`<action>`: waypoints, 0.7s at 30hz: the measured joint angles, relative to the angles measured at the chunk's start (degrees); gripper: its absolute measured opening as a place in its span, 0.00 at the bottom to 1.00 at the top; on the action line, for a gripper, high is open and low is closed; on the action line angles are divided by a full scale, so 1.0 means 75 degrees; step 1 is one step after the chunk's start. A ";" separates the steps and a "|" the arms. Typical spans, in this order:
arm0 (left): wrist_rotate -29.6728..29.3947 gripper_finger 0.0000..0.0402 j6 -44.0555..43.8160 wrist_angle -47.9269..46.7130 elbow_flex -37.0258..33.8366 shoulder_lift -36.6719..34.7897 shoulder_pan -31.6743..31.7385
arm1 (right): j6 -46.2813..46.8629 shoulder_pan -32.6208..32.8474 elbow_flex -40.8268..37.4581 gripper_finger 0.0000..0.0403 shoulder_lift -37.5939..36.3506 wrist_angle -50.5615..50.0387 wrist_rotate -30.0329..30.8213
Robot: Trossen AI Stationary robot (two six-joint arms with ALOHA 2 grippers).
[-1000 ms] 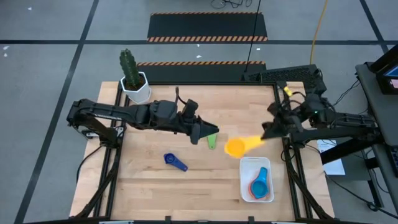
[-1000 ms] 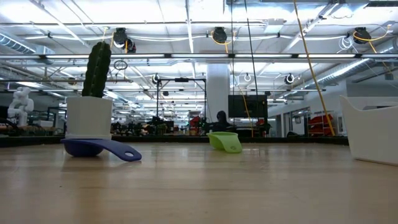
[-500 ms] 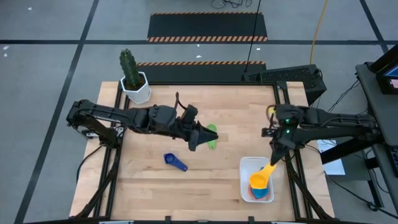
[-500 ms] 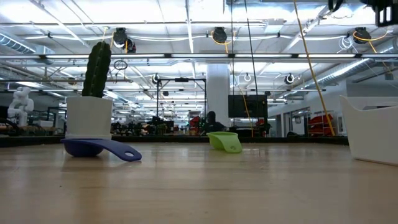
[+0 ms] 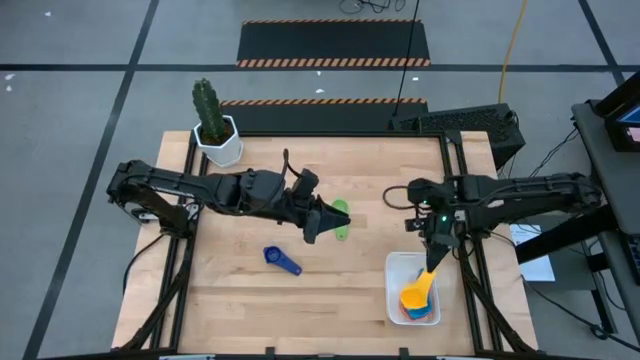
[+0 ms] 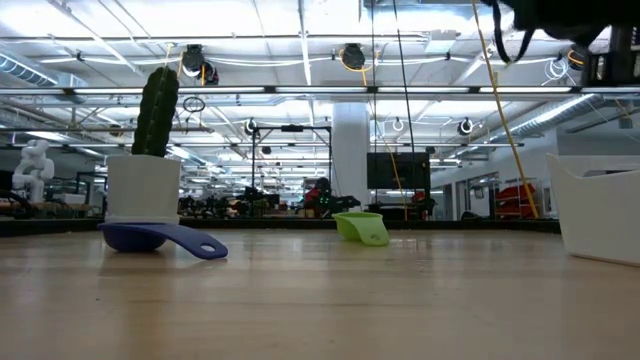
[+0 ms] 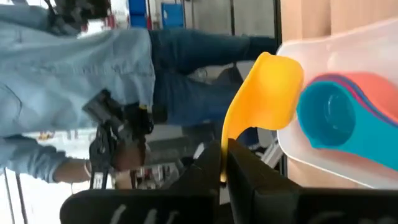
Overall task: Nest measuring cups in basket
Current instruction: Stack the yellow measuring cup on top of the light blue measuring cup into the white bin
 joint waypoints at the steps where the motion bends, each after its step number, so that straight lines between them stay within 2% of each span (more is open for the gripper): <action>1: 0.0001 0.29 0.0000 -0.0001 0.0000 0.0000 0.0000 | -0.0136 0.0006 -0.0093 0.00 0.0065 -0.0006 -0.0105; 11: 0.0000 0.29 0.0014 -0.0058 0.0000 0.0000 0.0003 | -0.0895 0.0000 -0.1072 0.00 0.0168 0.0142 -0.0599; 21: -0.0003 0.29 0.0050 -0.0055 0.0001 0.0000 0.0023 | 0.0127 0.0000 -0.1649 0.00 0.0168 0.1988 -0.0886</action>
